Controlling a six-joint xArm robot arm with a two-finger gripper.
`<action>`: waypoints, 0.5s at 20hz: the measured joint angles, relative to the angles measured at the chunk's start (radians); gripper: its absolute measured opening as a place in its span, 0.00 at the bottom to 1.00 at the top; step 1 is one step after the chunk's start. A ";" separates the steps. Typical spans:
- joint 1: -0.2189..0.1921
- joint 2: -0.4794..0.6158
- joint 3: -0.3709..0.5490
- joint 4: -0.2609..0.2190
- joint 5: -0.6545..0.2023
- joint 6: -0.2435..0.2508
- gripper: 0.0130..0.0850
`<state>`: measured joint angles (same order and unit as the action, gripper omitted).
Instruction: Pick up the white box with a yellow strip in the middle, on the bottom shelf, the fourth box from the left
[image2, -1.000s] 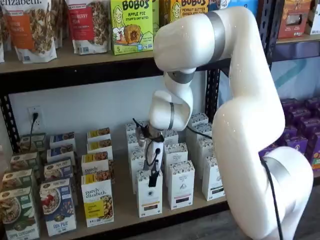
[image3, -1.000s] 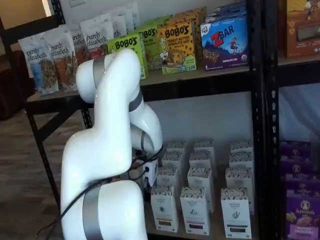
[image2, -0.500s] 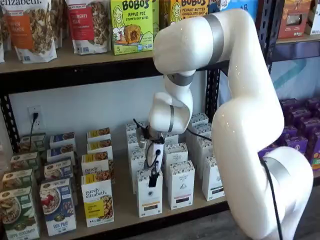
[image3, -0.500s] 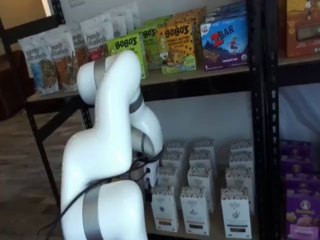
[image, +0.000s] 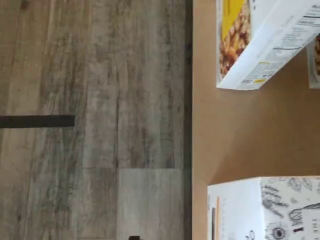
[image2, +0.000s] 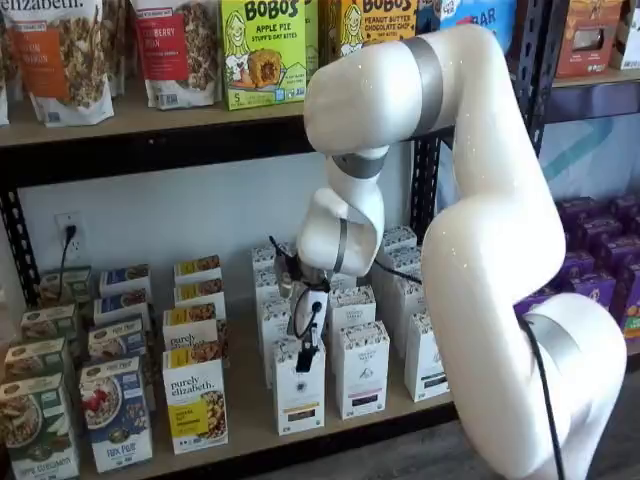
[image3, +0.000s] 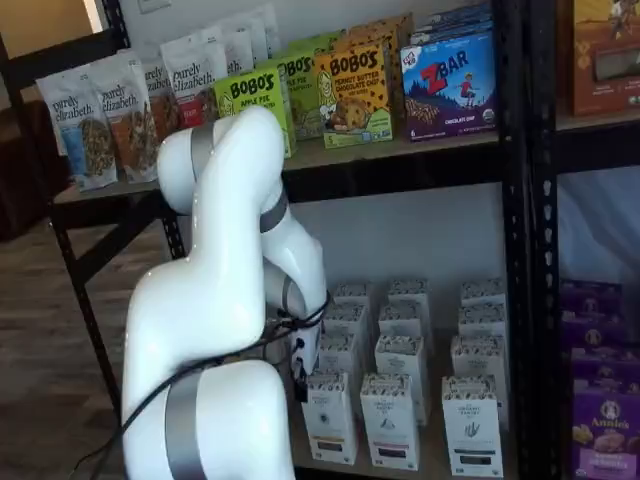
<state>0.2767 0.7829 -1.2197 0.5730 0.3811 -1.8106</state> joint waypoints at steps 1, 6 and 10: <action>0.000 0.005 -0.006 0.005 -0.005 -0.005 1.00; -0.005 0.034 -0.044 -0.004 -0.004 0.000 1.00; -0.012 0.068 -0.083 -0.015 -0.008 0.005 1.00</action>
<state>0.2648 0.8513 -1.3031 0.5576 0.3728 -1.8052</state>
